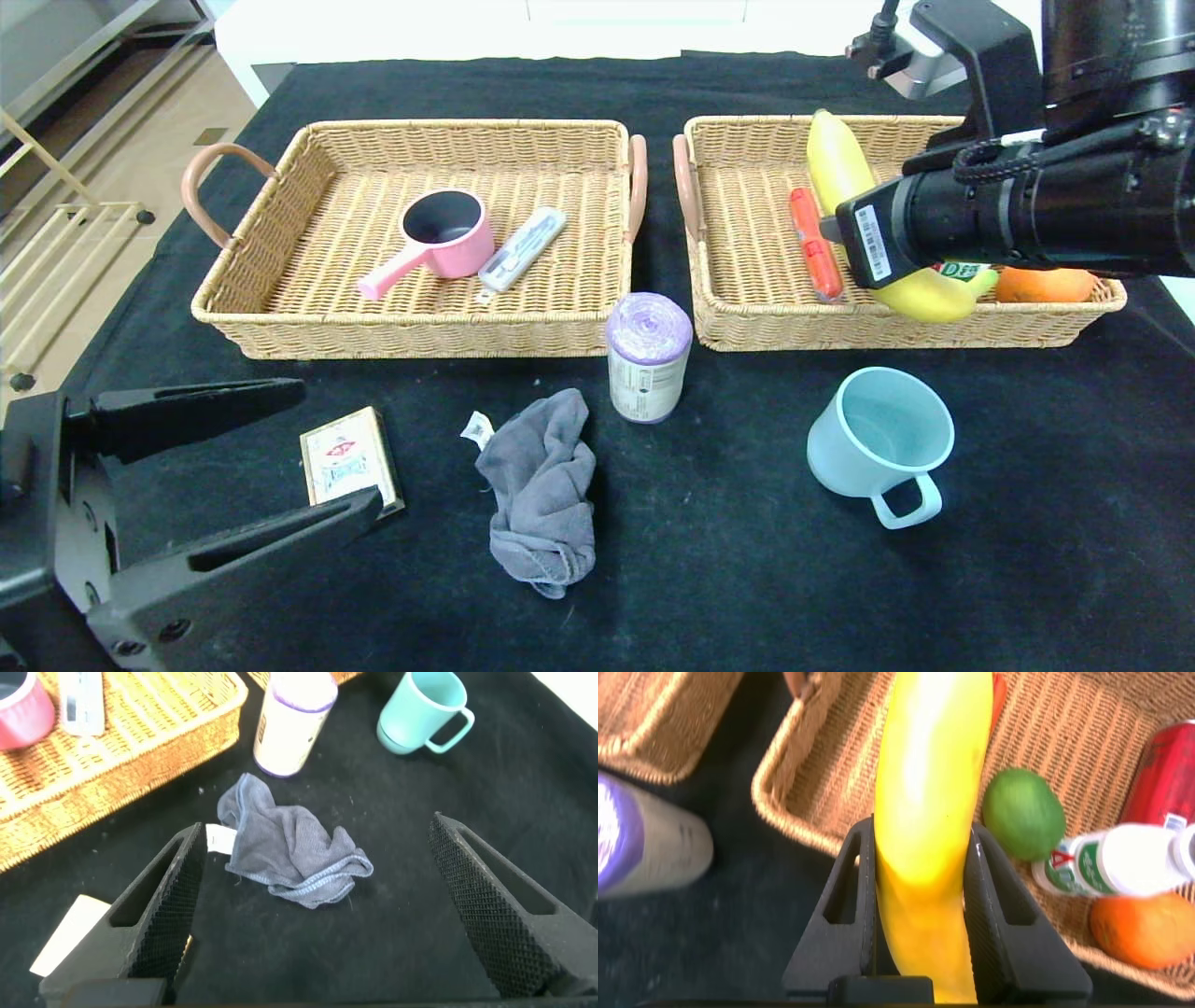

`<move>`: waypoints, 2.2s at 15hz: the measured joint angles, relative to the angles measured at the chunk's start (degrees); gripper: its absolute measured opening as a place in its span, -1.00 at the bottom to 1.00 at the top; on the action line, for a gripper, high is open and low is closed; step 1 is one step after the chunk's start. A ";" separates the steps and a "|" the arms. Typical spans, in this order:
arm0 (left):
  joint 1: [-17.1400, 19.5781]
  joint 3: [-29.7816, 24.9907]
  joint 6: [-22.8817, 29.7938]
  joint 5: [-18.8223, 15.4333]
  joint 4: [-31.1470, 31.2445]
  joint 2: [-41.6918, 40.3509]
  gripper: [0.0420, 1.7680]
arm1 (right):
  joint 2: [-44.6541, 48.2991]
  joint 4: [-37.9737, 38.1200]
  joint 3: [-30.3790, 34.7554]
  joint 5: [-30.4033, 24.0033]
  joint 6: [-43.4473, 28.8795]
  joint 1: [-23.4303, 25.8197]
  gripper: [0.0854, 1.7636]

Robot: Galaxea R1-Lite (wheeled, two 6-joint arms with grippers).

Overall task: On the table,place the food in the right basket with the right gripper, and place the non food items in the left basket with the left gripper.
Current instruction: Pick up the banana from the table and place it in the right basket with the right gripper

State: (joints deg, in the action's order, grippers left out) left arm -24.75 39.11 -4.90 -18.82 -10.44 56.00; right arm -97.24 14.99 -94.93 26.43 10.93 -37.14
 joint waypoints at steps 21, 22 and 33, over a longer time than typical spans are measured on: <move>-0.05 -0.09 -0.28 -0.16 0.30 -0.24 0.94 | -14.30 -16.01 -9.73 -0.22 3.43 4.16 -0.11; -0.05 -0.09 -0.27 -0.13 0.30 -0.24 0.94 | -14.28 -16.01 -9.73 -0.22 3.41 4.18 0.01; 0.00 -0.09 -0.27 -0.06 0.22 -0.41 0.94 | -12.84 -15.32 -8.62 -0.28 3.41 3.69 0.71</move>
State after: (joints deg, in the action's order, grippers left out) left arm -24.75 39.02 -5.17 -18.88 -10.22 55.59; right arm -110.08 -0.33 -103.55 26.15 14.35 -33.45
